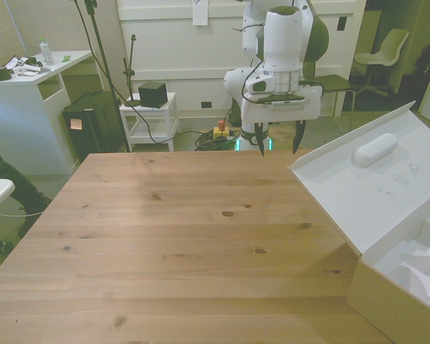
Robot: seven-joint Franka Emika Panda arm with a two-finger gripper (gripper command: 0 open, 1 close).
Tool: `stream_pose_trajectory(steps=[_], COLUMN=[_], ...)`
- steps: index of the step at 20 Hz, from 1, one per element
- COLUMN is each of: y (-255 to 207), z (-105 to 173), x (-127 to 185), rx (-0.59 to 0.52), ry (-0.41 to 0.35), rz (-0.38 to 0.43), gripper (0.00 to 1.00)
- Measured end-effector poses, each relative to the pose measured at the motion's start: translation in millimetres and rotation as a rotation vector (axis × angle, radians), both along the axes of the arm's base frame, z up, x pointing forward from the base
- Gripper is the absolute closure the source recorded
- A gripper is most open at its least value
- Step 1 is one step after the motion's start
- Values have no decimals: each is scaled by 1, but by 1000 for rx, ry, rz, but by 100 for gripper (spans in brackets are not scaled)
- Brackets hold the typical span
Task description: Close the box
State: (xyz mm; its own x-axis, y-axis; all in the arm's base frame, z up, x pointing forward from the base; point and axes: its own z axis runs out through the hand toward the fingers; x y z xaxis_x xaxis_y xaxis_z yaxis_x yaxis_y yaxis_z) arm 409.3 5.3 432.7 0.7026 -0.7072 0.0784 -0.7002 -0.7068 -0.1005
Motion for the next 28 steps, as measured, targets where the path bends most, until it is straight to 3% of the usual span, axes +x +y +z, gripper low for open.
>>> stream_pose_trajectory(steps=[4, 10, 19, 28], y=[1, 22, 28, 45], z=[-1, 25, 48, 88], x=[0, 18, 85, 150], rx=[-6, -38, -93, -129], ry=[2, -68, -231, -299], rz=[6, 55, 116, 179], gripper=[0, 0, 0, 0])
